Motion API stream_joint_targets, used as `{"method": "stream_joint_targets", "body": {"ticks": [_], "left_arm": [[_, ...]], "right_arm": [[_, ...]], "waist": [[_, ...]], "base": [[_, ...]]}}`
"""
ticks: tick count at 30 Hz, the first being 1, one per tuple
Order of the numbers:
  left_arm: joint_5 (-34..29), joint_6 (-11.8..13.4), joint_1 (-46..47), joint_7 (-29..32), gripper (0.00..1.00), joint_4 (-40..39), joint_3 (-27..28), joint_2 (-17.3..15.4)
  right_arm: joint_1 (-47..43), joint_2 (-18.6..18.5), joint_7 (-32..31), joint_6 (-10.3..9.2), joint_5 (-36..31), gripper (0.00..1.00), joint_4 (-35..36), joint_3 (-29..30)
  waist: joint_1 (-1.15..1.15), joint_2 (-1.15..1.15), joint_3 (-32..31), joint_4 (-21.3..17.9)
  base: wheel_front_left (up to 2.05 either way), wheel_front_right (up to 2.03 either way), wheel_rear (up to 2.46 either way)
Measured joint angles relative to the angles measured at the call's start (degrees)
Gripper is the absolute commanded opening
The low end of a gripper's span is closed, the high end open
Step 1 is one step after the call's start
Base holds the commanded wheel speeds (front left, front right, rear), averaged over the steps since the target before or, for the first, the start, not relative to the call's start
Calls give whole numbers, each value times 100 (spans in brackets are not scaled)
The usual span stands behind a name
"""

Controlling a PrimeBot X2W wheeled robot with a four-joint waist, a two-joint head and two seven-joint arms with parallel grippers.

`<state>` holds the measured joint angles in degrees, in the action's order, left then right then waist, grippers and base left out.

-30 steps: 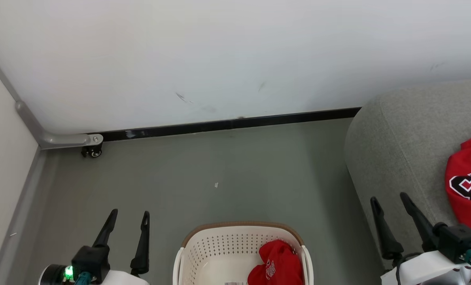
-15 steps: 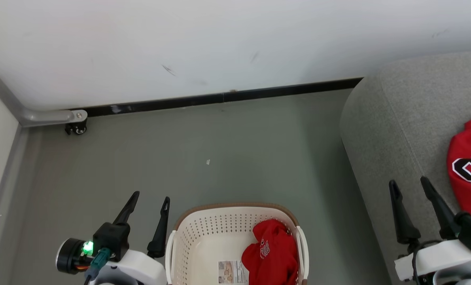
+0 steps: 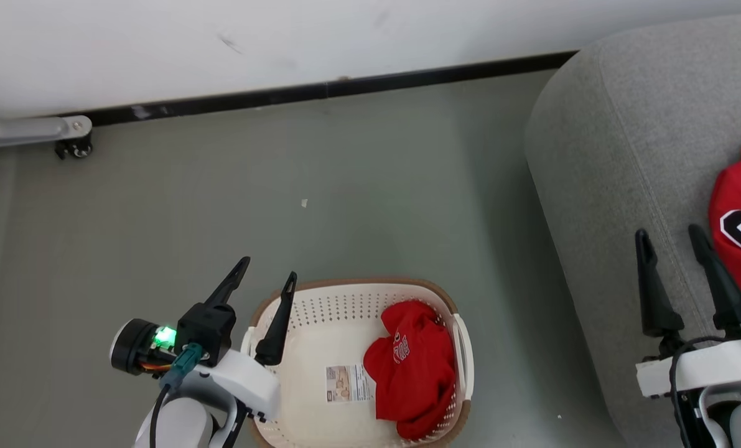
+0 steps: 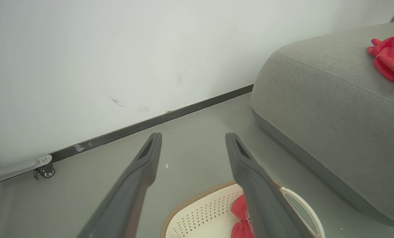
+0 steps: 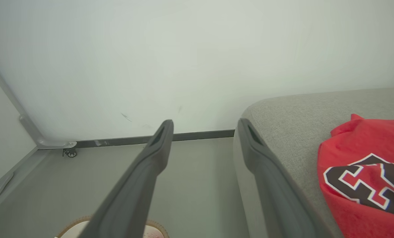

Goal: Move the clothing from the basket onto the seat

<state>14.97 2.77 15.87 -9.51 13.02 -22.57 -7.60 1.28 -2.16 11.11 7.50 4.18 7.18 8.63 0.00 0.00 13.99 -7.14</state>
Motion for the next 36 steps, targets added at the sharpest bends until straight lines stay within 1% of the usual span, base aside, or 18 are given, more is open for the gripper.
{"method": "stream_joint_targets", "body": {"ticks": [6,10,28,33,36], "left_arm": [[-70,-98,287,96,100,174,-137,25],[-154,-140,443,147,100,293,-218,26],[-506,-445,892,393,100,1048,-734,51],[-535,-454,979,398,100,1206,-820,120],[-535,-506,1051,398,100,1263,-878,194]], "right_arm": [[68,0,16,0,85,100,42,51],[291,1,69,0,179,100,93,55],[1059,1,203,0,353,100,60,-138],[1295,1,253,0,394,100,-2,-214],[1453,-1,253,0,403,100,-27,-278]], "waist": [[0,0,374,-133],[0,0,620,-229],[0,0,1606,-681],[0,0,1852,-801],[0,0,1994,-869]], "base": [[0,0,0],[0,0,0],[0,0,0],[0,0,0],[0,0,0]]}}
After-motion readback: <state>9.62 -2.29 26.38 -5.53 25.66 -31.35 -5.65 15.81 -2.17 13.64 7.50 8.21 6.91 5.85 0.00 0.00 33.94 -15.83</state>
